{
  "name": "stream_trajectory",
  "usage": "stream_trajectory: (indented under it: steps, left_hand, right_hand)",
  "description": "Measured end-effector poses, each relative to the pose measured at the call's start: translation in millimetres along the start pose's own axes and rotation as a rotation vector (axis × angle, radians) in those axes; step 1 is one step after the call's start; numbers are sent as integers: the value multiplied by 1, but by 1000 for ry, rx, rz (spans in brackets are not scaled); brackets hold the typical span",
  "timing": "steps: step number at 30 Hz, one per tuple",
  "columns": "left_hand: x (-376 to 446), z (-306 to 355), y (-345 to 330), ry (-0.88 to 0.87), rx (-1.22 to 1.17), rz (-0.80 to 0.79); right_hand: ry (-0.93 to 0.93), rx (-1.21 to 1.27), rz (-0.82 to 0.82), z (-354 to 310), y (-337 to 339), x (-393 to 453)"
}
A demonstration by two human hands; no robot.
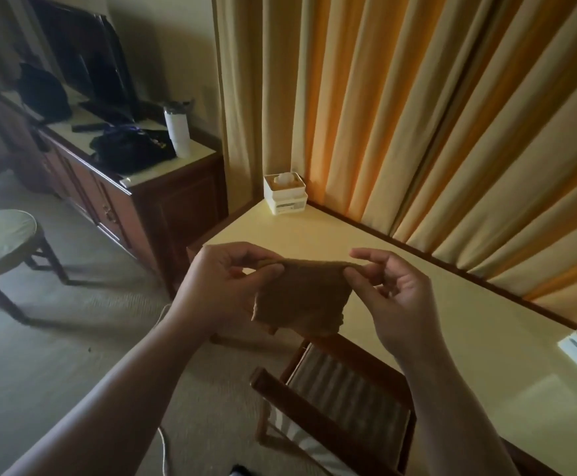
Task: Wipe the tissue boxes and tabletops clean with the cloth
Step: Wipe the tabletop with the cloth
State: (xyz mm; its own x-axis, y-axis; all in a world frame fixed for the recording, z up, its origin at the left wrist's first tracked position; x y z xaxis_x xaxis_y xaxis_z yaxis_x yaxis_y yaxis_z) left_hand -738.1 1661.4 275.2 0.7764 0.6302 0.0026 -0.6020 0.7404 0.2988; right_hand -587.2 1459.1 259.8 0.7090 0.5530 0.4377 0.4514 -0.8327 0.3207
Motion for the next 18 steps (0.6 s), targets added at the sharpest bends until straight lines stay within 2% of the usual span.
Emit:
stream_trajectory:
  steps: [8, 12, 18]
  left_hand:
    - [76, -20, 69, 28, 36, 34]
    - [116, -37, 107, 42, 43, 55]
    - [180, -83, 138, 68, 16, -107]
  right_hand:
    - [-8, 65, 30, 22, -81, 63]
    - [-21, 45, -38, 22, -124, 93]
    - [-139, -24, -2, 47, -177, 122]
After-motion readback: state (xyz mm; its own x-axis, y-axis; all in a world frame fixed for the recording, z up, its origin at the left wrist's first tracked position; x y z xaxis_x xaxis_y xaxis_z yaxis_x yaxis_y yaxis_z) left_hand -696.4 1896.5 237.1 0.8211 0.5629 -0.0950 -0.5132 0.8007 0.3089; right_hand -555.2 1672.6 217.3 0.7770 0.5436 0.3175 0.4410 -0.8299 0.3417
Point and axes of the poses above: each hand's wrist, its own x-axis towards the middle knuckle, its own y-axis out of the back of the hand, z = x × y, the point moved 6 cm from there along x, towards the middle knuckle, and after that the axes turned 10 degrees about y, right-handed, at the moved point
